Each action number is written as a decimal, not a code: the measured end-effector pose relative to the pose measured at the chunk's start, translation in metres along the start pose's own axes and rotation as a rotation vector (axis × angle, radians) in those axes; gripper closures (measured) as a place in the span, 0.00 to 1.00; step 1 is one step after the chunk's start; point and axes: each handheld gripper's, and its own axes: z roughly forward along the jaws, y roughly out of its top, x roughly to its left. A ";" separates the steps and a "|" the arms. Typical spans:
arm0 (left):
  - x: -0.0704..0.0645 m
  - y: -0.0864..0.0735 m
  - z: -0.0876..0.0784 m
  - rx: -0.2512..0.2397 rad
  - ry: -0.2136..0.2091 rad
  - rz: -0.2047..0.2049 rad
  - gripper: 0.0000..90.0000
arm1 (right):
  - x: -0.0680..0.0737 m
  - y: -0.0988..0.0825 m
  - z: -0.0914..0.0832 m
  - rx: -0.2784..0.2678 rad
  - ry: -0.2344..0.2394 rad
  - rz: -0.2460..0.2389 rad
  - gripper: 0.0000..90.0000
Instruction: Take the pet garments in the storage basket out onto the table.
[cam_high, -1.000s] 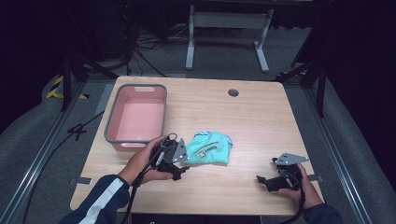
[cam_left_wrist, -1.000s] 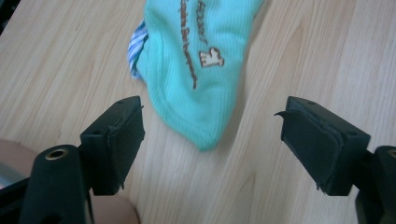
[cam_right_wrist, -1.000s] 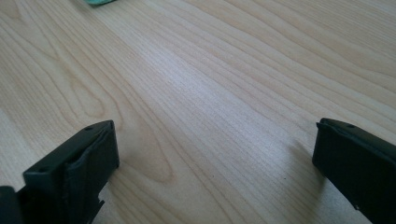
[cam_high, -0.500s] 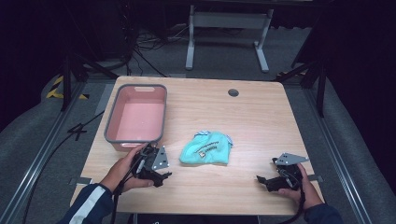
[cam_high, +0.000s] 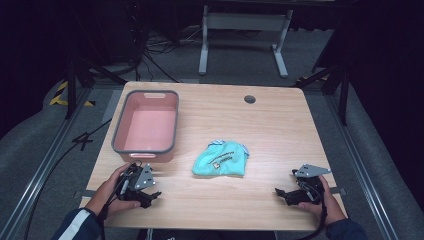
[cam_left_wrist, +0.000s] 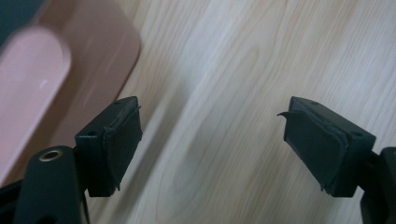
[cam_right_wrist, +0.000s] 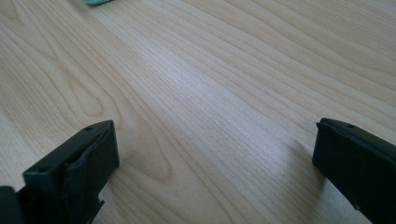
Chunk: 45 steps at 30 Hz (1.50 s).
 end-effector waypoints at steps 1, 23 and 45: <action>0.001 -0.008 0.001 0.008 0.003 -0.004 0.20 | 0.000 0.000 0.000 0.000 0.000 0.003 0.01; 0.011 -0.063 0.004 -0.183 -0.094 -0.330 0.16 | 0.000 -0.001 -0.001 -0.002 0.000 0.001 0.01; 0.011 -0.063 0.004 -0.183 -0.098 -0.329 0.15 | 0.000 0.001 0.001 -0.001 0.005 -0.004 0.01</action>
